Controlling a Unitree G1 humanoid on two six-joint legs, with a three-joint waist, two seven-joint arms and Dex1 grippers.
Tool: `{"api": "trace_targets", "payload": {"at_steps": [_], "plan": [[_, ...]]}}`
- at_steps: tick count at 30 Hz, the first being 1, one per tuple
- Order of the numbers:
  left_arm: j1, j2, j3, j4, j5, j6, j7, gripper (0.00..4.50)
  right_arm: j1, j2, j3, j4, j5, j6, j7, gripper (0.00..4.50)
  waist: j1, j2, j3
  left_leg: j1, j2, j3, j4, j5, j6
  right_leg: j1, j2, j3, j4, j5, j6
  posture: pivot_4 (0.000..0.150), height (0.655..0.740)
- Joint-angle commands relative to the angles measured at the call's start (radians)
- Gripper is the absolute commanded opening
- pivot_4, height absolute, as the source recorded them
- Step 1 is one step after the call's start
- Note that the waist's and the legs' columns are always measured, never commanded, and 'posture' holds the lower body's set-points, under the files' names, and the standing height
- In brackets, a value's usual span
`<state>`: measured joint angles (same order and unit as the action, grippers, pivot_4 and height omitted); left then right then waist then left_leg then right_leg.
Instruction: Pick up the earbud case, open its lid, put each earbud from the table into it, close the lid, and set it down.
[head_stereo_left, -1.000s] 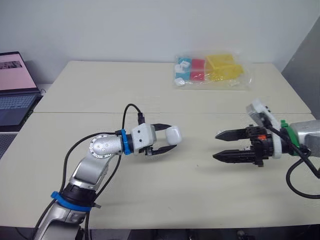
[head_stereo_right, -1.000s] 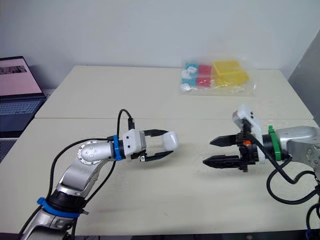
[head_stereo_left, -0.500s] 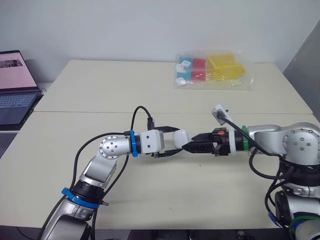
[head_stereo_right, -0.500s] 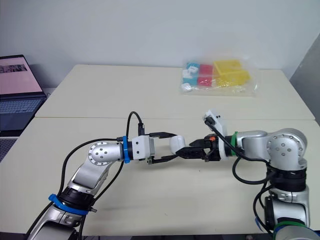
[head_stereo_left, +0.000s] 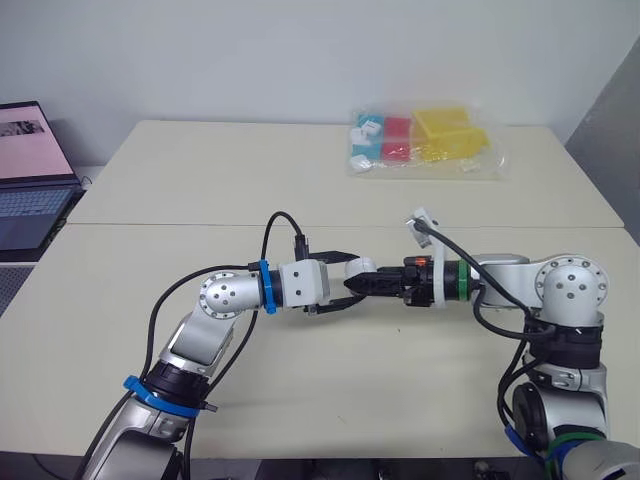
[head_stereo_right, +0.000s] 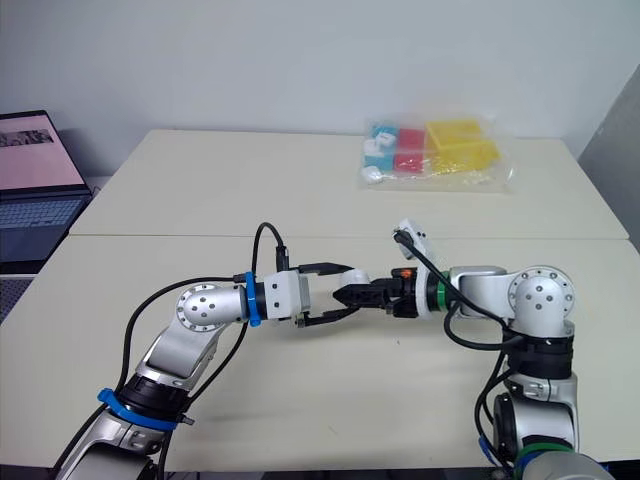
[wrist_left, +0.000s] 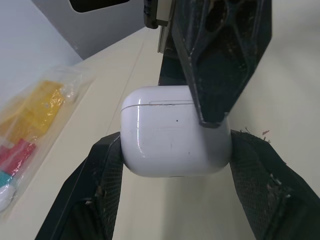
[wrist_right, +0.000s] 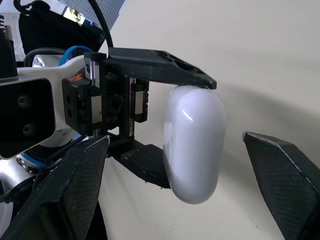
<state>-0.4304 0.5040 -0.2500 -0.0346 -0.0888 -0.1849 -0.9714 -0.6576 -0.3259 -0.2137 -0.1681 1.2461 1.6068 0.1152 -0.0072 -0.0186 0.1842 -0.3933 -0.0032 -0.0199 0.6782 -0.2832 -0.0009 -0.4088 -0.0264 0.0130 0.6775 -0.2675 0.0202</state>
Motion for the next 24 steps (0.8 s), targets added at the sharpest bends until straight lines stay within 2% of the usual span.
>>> {"api": "trace_targets", "payload": {"at_steps": [1,15,18,20,24], "plan": [[-0.006,0.000,0.017,-0.020,-0.008,-0.022,0.008,2.75,0.002,-0.003,-0.024,0.001,0.050,0.008,0.003,4.50,-0.001,0.000,0.000,0.000,0.000,0.000,0.000,0.000,0.000,0.000,0.000,0.000,0.000,0.000,0.000,0.150,0.7400],[0.006,0.001,0.021,-0.043,-0.026,-0.008,0.005,2.75,0.007,-0.026,-0.012,0.048,0.054,0.003,0.062,4.50,-0.002,0.000,0.000,0.000,0.000,0.000,0.000,0.000,0.000,0.000,0.001,0.000,0.000,0.000,0.000,0.150,0.7400],[0.009,0.000,0.021,-0.049,-0.030,-0.003,0.005,2.75,0.005,-0.026,-0.009,0.056,0.050,0.004,0.070,3.90,-0.002,0.000,0.000,0.000,0.000,0.000,0.000,0.000,0.000,0.000,0.001,0.000,0.000,0.000,0.000,0.150,0.7400],[0.009,-0.002,0.021,-0.051,-0.032,0.000,0.007,2.75,0.005,-0.027,-0.002,0.060,0.056,0.007,0.080,3.28,-0.002,0.000,0.000,0.000,0.000,0.000,0.000,0.000,0.000,0.000,0.001,0.000,0.000,0.000,0.000,0.150,0.7400],[0.013,-0.003,0.017,-0.055,-0.038,0.000,0.002,2.75,0.005,-0.018,0.000,0.064,0.051,0.006,0.085,1.74,-0.002,0.000,0.000,0.000,0.000,0.000,0.000,0.000,0.000,0.000,0.001,0.000,0.000,0.000,0.000,0.150,0.7400]]}}
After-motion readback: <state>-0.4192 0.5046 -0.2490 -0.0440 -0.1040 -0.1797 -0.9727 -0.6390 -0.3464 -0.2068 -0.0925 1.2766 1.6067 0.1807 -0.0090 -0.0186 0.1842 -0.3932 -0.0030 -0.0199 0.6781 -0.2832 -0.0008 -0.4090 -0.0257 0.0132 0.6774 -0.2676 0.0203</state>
